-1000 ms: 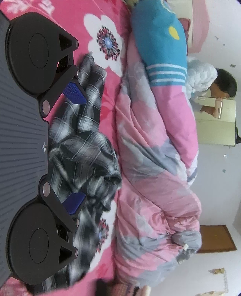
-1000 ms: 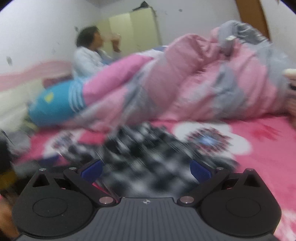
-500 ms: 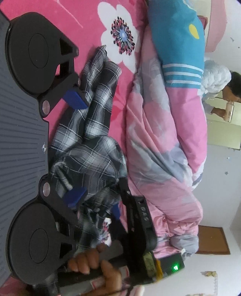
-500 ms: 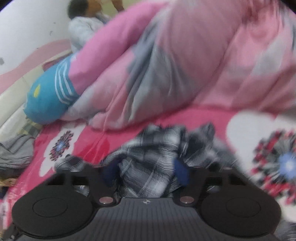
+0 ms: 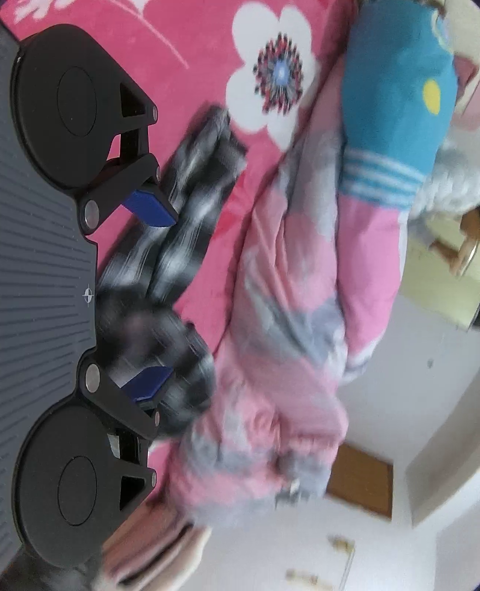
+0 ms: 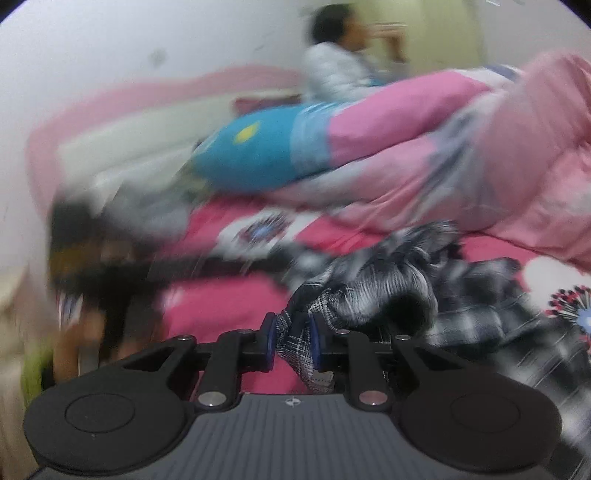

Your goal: Fold clothes

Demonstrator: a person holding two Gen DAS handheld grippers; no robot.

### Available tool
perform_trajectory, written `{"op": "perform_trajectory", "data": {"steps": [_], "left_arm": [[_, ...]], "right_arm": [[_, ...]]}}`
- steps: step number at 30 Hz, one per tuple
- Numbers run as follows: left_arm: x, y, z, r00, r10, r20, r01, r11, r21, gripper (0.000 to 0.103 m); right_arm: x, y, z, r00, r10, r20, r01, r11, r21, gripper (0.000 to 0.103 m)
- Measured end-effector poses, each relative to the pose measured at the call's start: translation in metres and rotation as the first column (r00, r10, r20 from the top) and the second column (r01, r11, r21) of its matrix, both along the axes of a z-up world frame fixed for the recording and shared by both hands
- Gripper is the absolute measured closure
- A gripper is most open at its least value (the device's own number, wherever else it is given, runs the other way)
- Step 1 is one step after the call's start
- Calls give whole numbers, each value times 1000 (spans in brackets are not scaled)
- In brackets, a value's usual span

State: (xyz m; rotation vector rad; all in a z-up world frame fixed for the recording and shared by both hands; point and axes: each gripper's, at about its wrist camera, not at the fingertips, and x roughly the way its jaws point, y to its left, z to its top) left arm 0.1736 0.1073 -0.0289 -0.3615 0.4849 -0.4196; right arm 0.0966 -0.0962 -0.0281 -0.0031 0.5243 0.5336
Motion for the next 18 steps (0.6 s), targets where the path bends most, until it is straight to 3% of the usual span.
{"op": "perform_trajectory", "data": {"steps": [5, 7, 8, 9, 11, 14, 18], "left_arm": [[-18, -15, -3, 982, -186, 11, 186, 982, 30, 16], [-26, -22, -5, 973, -229, 19, 227, 972, 61, 16], [-30, -26, -6, 969, -245, 24, 243, 967, 77, 16], [-33, -30, -7, 965, -262, 29, 258, 962, 93, 16], [-39, -35, -8, 958, -285, 43, 278, 953, 120, 16], [-46, -42, -10, 952, -300, 67, 287, 945, 155, 15], [-48, -59, -14, 949, -309, 68, 290, 936, 199, 15]], "right_arm": [[-48, 61, -32, 998, 52, 42, -39, 963, -266, 80], [-69, 72, -36, 996, 84, 41, -67, 947, -313, 74], [-81, 69, -33, 994, 98, 52, -76, 946, -314, 65], [-95, 64, -29, 992, 111, 64, -86, 947, -311, 60], [-110, 45, -22, 995, 81, 55, -63, 959, -276, 60], [-112, -3, -8, 998, -53, 16, 55, 984, -172, 60], [-68, -65, 15, 967, -253, -35, 255, 966, 36, 59]]}}
